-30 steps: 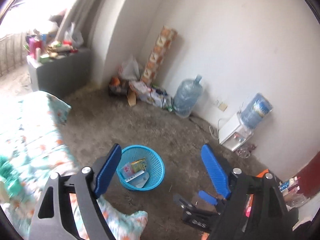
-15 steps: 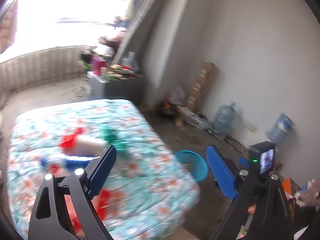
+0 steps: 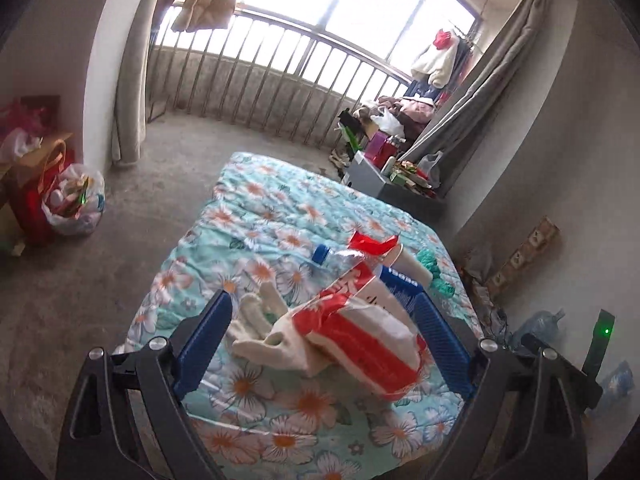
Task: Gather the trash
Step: 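Move both open tools back toward the trash on the bed, then grasp the red-and-white snack bag with the right tool and lift it, then grasp the white cloth with the left tool while the right holds the snack bag, then carry the snack bag and white cloth in both tools over the wastebasket, then open both tools to drop the bag and cloth into the wastebasket, then move both open tools back toward the bed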
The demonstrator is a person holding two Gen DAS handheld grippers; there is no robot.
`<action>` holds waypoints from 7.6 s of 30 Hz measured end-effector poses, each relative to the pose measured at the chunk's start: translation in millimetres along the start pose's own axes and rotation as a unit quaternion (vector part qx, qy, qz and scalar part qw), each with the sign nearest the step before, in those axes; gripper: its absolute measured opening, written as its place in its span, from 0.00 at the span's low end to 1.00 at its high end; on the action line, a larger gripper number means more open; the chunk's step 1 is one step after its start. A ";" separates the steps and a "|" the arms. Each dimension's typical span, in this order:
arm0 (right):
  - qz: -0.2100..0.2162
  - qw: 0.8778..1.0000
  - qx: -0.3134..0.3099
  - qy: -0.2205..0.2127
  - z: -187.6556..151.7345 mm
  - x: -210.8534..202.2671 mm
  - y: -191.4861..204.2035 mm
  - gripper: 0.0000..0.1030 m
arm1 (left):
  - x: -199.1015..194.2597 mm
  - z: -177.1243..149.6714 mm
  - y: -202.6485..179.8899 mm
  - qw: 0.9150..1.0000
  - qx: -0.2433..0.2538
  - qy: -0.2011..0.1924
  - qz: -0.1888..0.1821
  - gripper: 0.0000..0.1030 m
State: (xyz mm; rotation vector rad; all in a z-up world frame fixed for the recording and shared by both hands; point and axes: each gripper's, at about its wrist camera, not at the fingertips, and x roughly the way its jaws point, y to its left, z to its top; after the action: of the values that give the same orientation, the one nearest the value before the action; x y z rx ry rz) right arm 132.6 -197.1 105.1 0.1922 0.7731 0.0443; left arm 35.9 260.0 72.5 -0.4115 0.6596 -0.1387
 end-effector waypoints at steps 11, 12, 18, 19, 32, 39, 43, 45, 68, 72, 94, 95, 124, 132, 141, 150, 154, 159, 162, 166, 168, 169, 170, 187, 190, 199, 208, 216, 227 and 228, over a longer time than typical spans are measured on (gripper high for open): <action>0.168 0.974 0.085 0.122 -6.0 55.8 20.7 0.86 | 74.7 -39.3 4.7 0.997 0.019 0.078 0.024 0.87; 0.179 0.971 0.090 0.134 -8.6 59.8 23.8 0.85 | 77.5 -39.5 6.3 0.996 0.021 0.082 0.026 0.87; 0.255 0.947 0.099 0.169 -11.6 81.7 42.7 0.82 | 66.5 -33.8 5.6 0.996 0.037 0.078 -0.014 0.87; 0.271 0.940 0.109 0.175 -11.3 89.7 43.9 0.82 | 63.5 -33.3 2.6 0.996 0.044 0.075 -0.021 0.87; 0.422 0.838 0.234 0.254 -35.3 165.5 60.7 0.74 | 96.3 -22.3 -35.5 0.994 0.095 0.047 -0.009 0.87; 0.458 0.839 0.180 0.230 -27.1 141.3 80.8 0.75 | 124.8 -23.0 -41.4 0.991 0.121 0.053 0.008 0.87; 0.440 0.864 0.114 0.218 -19.9 129.0 106.8 0.75 | 135.7 -26.3 -37.0 0.991 0.114 0.067 0.004 0.87; 0.427 0.873 0.095 0.218 -18.3 128.4 120.1 0.75 | 140.0 -29.7 -36.0 0.990 0.116 0.075 0.008 0.86; 0.333 0.907 0.097 0.239 -16.1 143.7 118.6 0.33 | 149.7 -55.4 -35.8 0.989 0.125 0.076 0.005 0.81; 0.339 0.898 0.131 0.247 -20.0 147.3 104.4 0.28 | 141.3 -57.5 -37.9 0.988 0.139 0.073 -0.004 0.81; 0.307 0.900 0.224 0.212 -43.5 102.8 15.6 0.24 | 141.4 -46.6 7.1 0.988 0.093 0.103 0.066 0.65; 0.306 0.901 0.225 0.211 -43.3 103.2 17.3 0.24 | 146.5 -48.0 7.7 0.986 0.094 0.112 0.077 0.63; 0.313 0.903 0.230 0.185 -56.6 71.5 -6.0 0.24 | 87.2 -32.4 -20.1 0.992 0.095 0.065 0.051 0.10; 0.312 0.907 0.243 0.147 -56.0 43.7 -31.4 0.24 | 69.3 -21.7 -55.8 0.992 0.116 0.050 0.007 0.10; 0.279 0.913 0.285 0.081 -59.5 7.7 -89.7 0.24 | 74.4 -9.4 -135.9 0.977 0.199 0.044 -0.064 0.10; 0.194 0.914 0.358 0.005 -71.5 -32.9 -178.0 0.24 | 129.2 -11.3 -266.3 0.941 0.288 0.079 -0.162 0.10; 0.128 0.911 0.391 -0.021 -77.2 -48.3 -220.4 0.24 | 169.1 -18.8 -333.3 0.921 0.318 0.111 -0.197 0.10; 0.026 0.893 0.448 -0.032 -91.3 -51.9 -277.4 0.24 | 232.8 -51.1 -421.5 0.887 0.357 0.176 -0.234 0.10; -0.016 0.873 0.486 -0.030 -103.5 -36.4 -308.7 0.25 | 280.1 -85.2 -474.4 0.862 0.390 0.217 -0.238 0.11; -0.052 0.853 0.519 -0.019 -112.3 -3.2 -339.4 0.25 | 348.4 -138.1 -526.1 0.834 0.421 0.280 -0.222 0.11; -0.064 0.841 0.537 -0.008 -117.9 16.6 -358.6 0.25 | 383.8 -165.7 -547.2 0.824 0.431 0.305 -0.205 0.12; -0.068 0.837 0.544 -0.003 -119.8 24.7 -365.8 0.25 | 400.6 -177.9 -555.4 0.821 0.432 0.317 -0.196 0.12; -0.073 0.831 0.551 0.001 -121.7 35.7 -374.3 0.25 | 418.7 -189.0 -563.0 0.818 0.433 0.330 -0.187 0.12; -0.098 0.730 0.671 0.088 -209.7 173.4 -474.9 0.63 | 571.9 -300.4 -577.4 0.778 0.406 0.463 -0.123 0.55; -0.091 0.729 0.675 0.064 -218.0 152.9 -467.1 0.69 | 561.9 -292.9 -580.7 0.788 0.407 0.442 -0.139 0.58; -0.110 0.762 0.638 0.015 -209.9 76.2 -438.6 0.70 | 483.2 -228.6 -604.2 0.809 0.398 0.381 -0.203 0.64; -0.118 0.859 0.497 0.022 -144.0 24.3 -361.6 0.78 | 324.3 -118.9 -562.6 0.851 0.388 0.252 -0.246 0.79; -0.084 0.923 0.374 0.033 -95.2 1.3 -284.3 0.81 | 209.7 -54.4 -458.5 0.884 0.356 0.160 -0.255 0.87; -0.019 0.966 0.249 0.065 -52.2 4.2 -190.0 0.81 | 145.6 -28.4 -292.9 0.931 0.312 0.111 -0.154 0.89; -0.012 0.967 0.244 0.069 -50.3 7.2 -185.0 0.81 | 143.4 -28.1 -276.9 0.936 0.301 0.112 -0.144 0.89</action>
State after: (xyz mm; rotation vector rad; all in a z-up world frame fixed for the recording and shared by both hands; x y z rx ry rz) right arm 97.0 -370.1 30.0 0.6536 0.9161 -0.1597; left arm 132.1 -37.6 85.8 0.1069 0.7401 -0.6570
